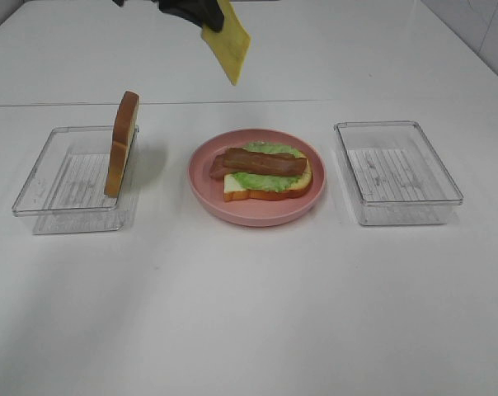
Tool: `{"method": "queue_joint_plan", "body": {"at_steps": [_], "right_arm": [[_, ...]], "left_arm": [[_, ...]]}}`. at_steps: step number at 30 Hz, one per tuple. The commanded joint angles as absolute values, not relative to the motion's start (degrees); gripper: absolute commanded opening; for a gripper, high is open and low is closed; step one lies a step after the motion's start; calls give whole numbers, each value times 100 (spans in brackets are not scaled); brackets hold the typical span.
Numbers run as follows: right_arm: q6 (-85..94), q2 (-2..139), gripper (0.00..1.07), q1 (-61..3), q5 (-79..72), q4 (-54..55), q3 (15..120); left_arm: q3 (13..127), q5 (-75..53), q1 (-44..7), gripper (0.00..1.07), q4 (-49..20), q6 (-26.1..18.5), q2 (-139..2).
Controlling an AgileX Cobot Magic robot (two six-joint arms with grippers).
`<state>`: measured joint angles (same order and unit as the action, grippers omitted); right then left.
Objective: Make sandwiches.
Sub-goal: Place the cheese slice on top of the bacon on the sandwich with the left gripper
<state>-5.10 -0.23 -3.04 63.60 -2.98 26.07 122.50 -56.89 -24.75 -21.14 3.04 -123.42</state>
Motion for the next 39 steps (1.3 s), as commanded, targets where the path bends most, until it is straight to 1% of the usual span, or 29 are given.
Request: {"method": "queue_joint_plan", "body": {"at_steps": [1,3,5,6,8,11,13,22,24,30,39], "right_arm": [[-481,-172,96,-304,6297,-350,2595],[-481,-172,96,-304,6297,-350,2595],[-481,-172,96,-304,6297,-350,2595],[-481,-172,96,-304,6297,-350,2595],[-481,-172,96,-304,6297,-350,2595],[-481,-172,96,-304,6297,-350,2595],[-481,-172,96,-304,6297,-350,2595],[-481,-172,96,-304,6297,-350,2595],[-481,-172,96,-304,6297,-350,2595],[-481,-172,96,-304,6297,-350,2595],[-481,-172,96,-304,6297,-350,2595]], "left_arm": [[12273,-5392,-2762,0,-2372,218,-12731],[12273,-5306,-2796,0,-2464,166,-12806],[12273,-5025,-2905,0,-2744,115,-13023],[12273,-5025,-2905,0,-2744,115,-13023],[12273,-4841,-2968,0,-3186,57,-13293],[12273,-4819,-2968,0,-3295,0,-13356],[12273,-4744,-2991,0,-3489,-149,-13568],[12273,-4715,-2991,0,-3547,-143,-13906],[12273,-4715,-2991,0,-3575,-229,-14009],[12273,-4715,-2991,0,-3558,-275,-14112],[12273,-4715,-2991,0,-3077,-229,-14158]]}}
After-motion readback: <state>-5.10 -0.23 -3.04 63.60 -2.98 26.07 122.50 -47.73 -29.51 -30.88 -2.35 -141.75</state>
